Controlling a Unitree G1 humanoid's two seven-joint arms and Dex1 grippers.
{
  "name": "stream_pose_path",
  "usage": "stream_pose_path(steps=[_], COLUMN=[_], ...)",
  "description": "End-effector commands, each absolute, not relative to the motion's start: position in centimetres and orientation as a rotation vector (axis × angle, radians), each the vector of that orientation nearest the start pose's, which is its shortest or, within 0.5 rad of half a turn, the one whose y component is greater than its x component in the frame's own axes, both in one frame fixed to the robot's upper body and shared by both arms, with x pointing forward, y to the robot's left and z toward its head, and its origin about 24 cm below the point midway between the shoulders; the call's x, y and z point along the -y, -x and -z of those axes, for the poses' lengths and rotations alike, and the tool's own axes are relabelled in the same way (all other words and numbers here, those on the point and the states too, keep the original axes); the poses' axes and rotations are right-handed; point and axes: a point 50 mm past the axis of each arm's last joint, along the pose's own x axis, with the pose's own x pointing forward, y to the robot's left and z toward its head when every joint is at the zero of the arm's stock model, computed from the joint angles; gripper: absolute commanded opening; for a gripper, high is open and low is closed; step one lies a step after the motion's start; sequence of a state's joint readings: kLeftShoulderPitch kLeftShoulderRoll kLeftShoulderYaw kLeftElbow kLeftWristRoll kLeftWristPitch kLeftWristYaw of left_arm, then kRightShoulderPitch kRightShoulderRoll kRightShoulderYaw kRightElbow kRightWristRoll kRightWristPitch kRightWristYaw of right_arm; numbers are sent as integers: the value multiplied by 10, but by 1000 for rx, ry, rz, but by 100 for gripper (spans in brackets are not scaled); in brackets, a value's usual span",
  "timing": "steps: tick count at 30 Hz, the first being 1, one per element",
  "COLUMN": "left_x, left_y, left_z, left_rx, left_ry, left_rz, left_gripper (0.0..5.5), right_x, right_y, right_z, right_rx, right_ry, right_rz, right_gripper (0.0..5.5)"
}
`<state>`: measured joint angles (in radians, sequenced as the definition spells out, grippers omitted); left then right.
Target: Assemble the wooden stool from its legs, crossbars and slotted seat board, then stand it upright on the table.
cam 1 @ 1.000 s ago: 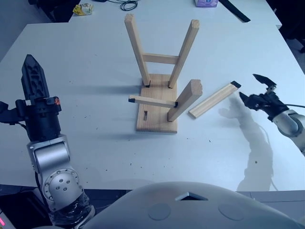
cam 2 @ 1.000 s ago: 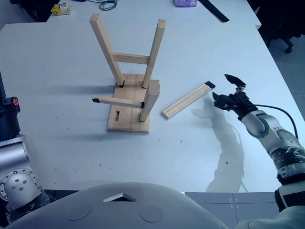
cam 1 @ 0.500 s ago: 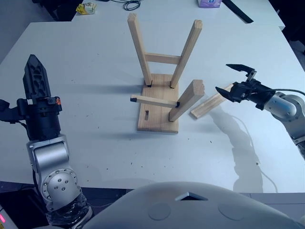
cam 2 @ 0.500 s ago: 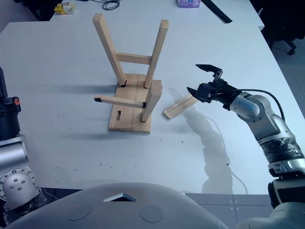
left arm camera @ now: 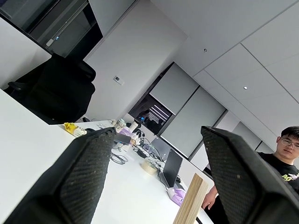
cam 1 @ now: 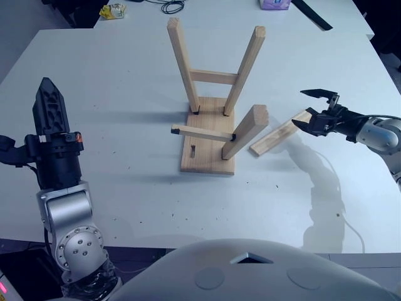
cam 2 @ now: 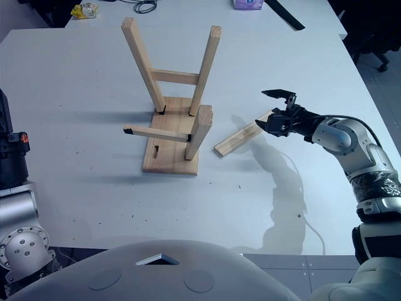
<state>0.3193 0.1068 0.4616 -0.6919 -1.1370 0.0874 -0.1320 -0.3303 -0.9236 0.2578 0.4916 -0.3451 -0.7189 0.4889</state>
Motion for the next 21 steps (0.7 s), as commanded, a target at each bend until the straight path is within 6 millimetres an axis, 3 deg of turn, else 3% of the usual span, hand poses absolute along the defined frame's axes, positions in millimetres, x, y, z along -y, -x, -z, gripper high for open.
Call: stream_pose_path(steps=[1,6,15,21], left_x=[-246,-246,-244,-243], left_y=[-156,-154,-154,-153], left_z=[-154,-153,-152,-151], left_rx=[541,542,534,529], left_ry=[718,717,718,720], left_rz=[-4,-10,-10,-12], left_gripper=[338,338,338,338], right_x=[266,276,261,273], right_y=[-275,-278,-270,-260], right_z=[-86,-89,-77,-69], right_rx=[46,28,65,-7], right_ry=[1357,1400,1433,1483], right_rz=[-882,-878,-996,-1041], right_gripper=[449,449,449,449])
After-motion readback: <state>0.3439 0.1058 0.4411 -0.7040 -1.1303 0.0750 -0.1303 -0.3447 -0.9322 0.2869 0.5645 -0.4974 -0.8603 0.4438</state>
